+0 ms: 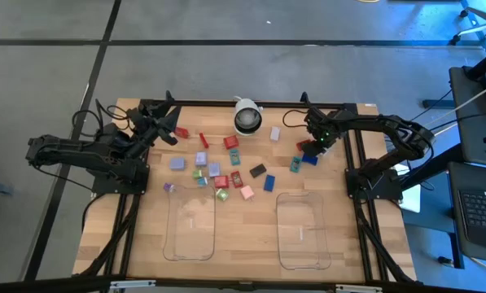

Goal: Pick & Place Office items
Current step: Put the right white timer into the right transparent bin

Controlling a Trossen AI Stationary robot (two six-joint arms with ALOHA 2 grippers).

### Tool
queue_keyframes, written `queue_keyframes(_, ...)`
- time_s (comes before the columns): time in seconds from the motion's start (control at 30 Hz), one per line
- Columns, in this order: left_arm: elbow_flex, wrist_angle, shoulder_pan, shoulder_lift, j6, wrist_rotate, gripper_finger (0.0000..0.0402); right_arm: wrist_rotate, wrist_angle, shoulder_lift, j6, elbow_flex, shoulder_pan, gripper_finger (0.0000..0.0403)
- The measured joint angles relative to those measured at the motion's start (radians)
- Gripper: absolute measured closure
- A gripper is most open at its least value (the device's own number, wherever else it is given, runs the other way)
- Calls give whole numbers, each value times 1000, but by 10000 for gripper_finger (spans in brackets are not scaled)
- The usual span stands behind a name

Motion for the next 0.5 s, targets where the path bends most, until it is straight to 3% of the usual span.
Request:
queue_keyframes(0.27,0,0,0,0,30,-182,194,165,-202,-62,27,132,14,261)
queue_keyframes(0.37,0,0,0,1,27,-202,194,165,-258,-142,58,185,41,261)
queue_keyframes(0.5,0,-7,0,0,-32,-202,194,90,-292,-279,108,238,102,258)
